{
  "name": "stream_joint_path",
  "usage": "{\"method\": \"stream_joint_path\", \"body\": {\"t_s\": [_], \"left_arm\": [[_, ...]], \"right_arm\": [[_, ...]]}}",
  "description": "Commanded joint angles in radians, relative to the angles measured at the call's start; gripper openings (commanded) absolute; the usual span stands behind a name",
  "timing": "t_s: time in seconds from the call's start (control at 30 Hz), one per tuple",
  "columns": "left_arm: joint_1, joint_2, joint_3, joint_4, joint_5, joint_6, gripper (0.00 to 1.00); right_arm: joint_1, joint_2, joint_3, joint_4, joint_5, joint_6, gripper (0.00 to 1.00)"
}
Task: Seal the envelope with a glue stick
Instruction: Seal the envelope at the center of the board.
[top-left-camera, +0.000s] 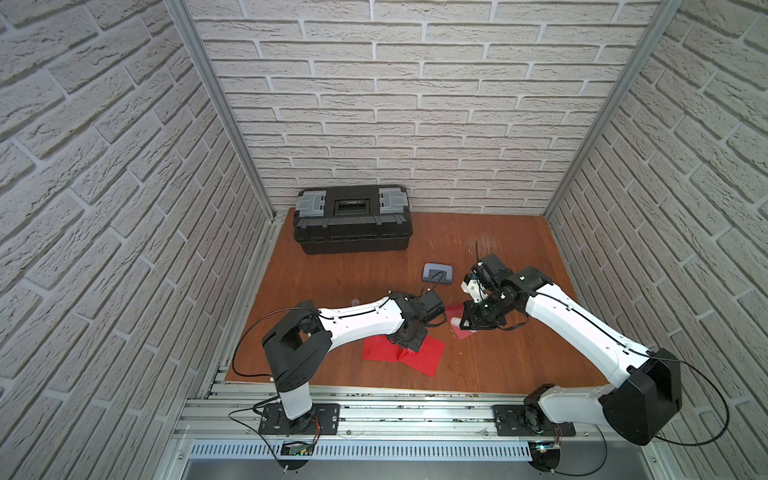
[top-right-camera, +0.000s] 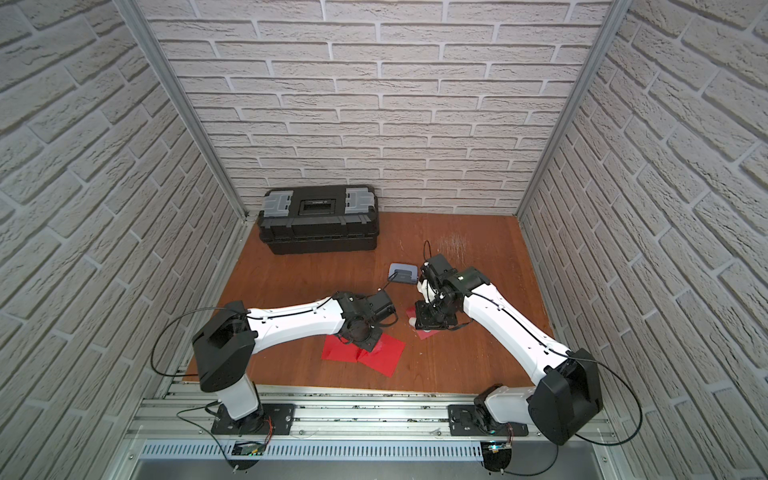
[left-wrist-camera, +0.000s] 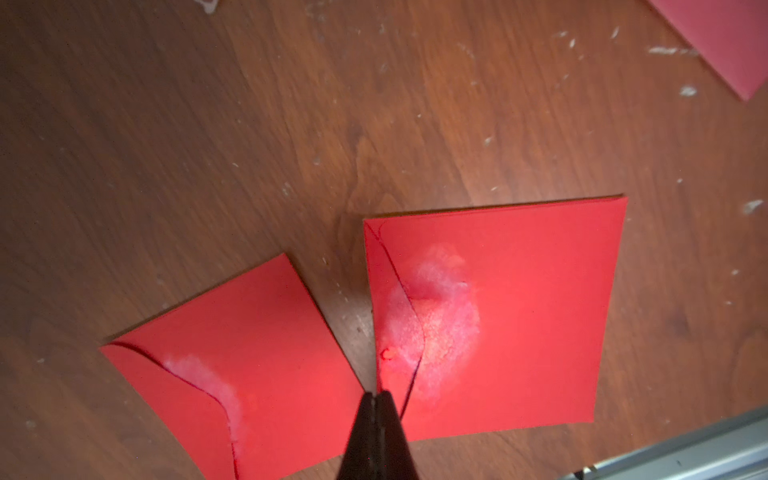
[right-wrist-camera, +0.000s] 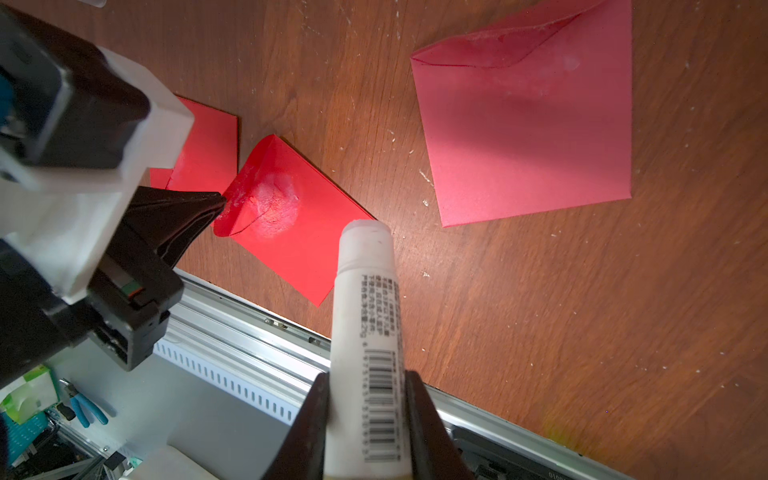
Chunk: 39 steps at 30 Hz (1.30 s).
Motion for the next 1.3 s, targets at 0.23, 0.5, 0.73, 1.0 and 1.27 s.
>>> {"method": "stream_joint_path", "body": {"t_s": [0.23,0.5,0.73,1.0,1.27], "left_arm": [[-0.032,0.087,0.088,-0.024,-0.001,0.035,0.02],[-0.047,0.130,0.096,0.006,0.042,0.034,0.03],[-0.045,0.138,0.048,0.050,0.055,-0.002,0.17],[-0.018,0.104,-0.070,0.160,0.131,-0.060,0.27],[0.030,0.034,-0.204,0.279,0.203,-0.116,0.35]], "right_arm": [[-0.004,0.002,0.007,0.002,-0.012,-0.003,0.03],[-0.005,-0.001,-0.007,0.010,-0.016,-0.001,0.03],[-0.004,-0.002,-0.008,0.008,-0.023,-0.003,0.03],[-0.005,-0.003,-0.015,0.006,-0.029,-0.001,0.02],[-0.003,0.006,-0.012,0.007,-0.031,0.000,0.03]]}}
